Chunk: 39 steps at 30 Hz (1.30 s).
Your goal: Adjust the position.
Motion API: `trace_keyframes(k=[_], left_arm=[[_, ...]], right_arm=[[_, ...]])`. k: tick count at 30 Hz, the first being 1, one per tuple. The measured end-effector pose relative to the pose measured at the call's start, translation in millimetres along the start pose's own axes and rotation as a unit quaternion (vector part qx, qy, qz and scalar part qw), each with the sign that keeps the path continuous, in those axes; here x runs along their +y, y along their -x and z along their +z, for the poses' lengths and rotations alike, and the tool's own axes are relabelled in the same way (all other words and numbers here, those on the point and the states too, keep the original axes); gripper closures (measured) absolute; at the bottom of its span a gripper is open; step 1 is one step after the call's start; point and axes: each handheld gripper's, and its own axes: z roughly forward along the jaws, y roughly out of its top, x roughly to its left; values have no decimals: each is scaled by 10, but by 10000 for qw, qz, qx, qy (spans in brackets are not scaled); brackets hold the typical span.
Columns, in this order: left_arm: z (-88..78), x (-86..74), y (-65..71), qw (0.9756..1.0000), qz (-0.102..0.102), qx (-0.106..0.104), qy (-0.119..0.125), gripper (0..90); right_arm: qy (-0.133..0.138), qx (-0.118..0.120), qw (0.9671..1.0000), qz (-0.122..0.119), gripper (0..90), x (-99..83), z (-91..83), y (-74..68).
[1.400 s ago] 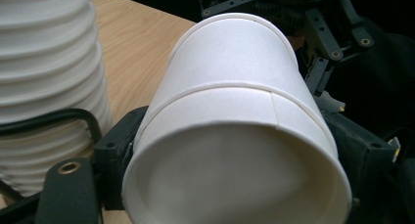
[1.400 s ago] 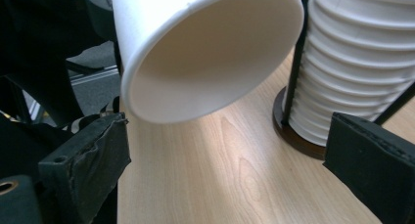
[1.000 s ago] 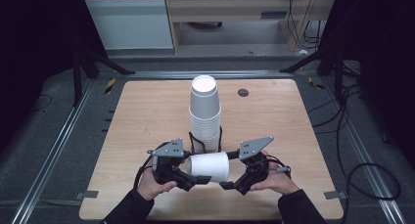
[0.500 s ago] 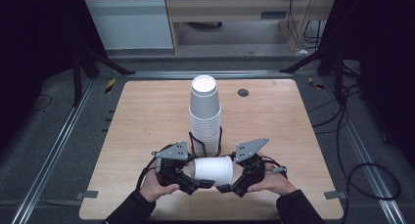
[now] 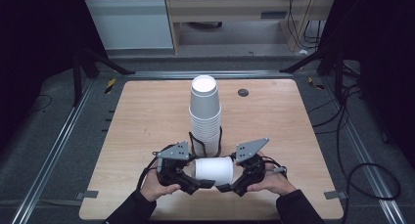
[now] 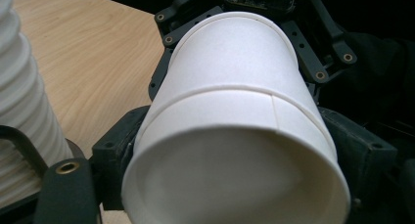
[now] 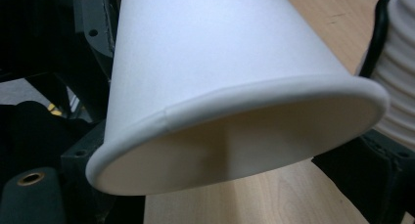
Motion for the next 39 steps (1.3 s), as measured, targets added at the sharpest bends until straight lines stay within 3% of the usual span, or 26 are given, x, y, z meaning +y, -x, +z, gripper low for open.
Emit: trace_keyframes(k=[2, 8, 13, 21, 24, 30, 33, 39], left_arm=[[-18, 2, -4, 10000, -14, -18, 8, 174], [-132, 32, -2, 9998, 99, 180, -30, 132], [-228, 29, -38, 9991, 133, 396, -113, 112], [-203, -47, -124, 9961, 169, 652, -568, 111], [-172, -83, -157, 9948, 126, 772, -654, 98], [-133, -94, -163, 9940, 158, 818, -706, 109], [-121, -93, -155, 9939, 187, 820, -717, 120], [-111, -96, -155, 9940, 190, 780, -739, 134]], right_arm=[[-26, 24, 10000, 10, 104, -2, -7, 5], [-121, -60, 9999, 18, 104, -10, -56, 22], [-362, -331, 9988, -27, 103, -8, -141, 57], [-583, -585, 9965, -110, 103, 83, -247, 136], [-831, -648, 9942, -232, 103, 142, -231, 155], [-1354, -706, 9871, -489, 104, 289, -164, 176], [-1491, -708, 9847, -552, 104, 349, -129, 183], [-1932, -662, 9759, -773, 104, 446, -1, 162]])
